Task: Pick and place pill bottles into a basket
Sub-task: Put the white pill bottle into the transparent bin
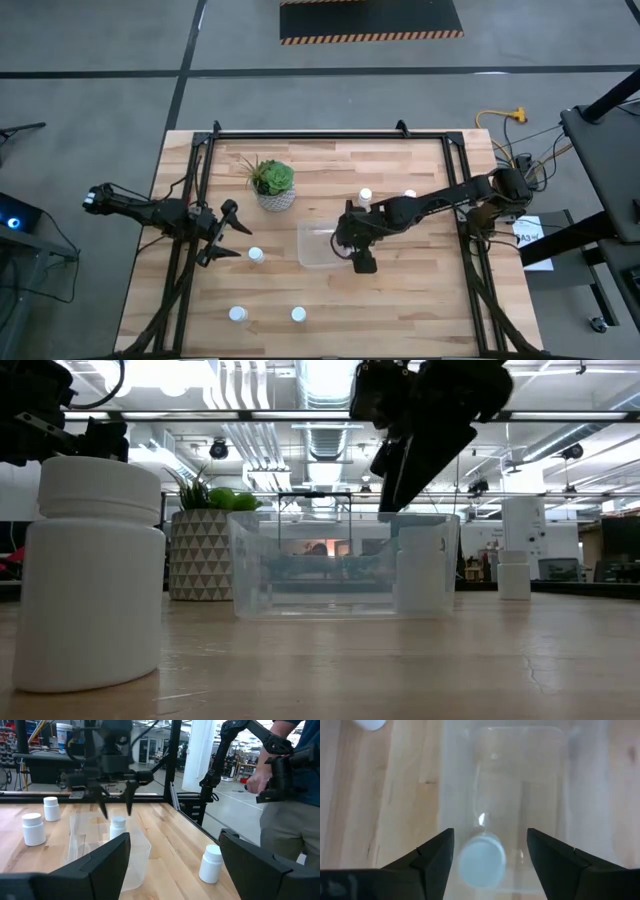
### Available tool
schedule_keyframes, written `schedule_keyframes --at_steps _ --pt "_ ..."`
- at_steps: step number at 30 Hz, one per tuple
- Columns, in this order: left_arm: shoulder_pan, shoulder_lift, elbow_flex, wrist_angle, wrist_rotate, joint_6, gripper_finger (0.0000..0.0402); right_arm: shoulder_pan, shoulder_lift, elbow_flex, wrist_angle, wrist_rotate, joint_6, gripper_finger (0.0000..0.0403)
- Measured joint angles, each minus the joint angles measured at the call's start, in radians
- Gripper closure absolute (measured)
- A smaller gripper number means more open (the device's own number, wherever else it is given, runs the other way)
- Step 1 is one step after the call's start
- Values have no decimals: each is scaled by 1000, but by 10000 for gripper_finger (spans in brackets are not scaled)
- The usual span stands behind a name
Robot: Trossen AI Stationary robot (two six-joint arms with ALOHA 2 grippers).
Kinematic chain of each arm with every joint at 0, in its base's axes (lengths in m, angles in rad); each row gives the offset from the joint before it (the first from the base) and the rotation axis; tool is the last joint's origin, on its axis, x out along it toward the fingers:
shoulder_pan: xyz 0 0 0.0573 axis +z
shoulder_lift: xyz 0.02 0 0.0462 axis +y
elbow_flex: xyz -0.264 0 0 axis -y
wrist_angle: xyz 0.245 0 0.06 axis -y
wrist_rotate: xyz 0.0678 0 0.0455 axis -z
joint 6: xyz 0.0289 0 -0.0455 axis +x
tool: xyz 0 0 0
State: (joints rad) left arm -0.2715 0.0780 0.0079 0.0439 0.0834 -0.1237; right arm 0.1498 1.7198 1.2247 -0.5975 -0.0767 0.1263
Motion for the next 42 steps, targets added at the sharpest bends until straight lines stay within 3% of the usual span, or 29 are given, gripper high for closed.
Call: schedule_keyframes --at_steps 10,18,23,34,42 --pt "0 1 0 0 0 0 112 -86 -113 -4 -20 0 27 100" --pt "0 2 0 0 0 0 112 -152 -170 -5 -179 25 -34 53" --pt "0 2 0 1 0 0 112 -165 -189 -5 -227 17 -111 50" --pt "0 3 0 0 0 0 112 -203 -232 -15 -331 -16 -112 56" --pt "0 4 0 0 0 0 112 -276 -404 -146 -348 -29 -142 56"
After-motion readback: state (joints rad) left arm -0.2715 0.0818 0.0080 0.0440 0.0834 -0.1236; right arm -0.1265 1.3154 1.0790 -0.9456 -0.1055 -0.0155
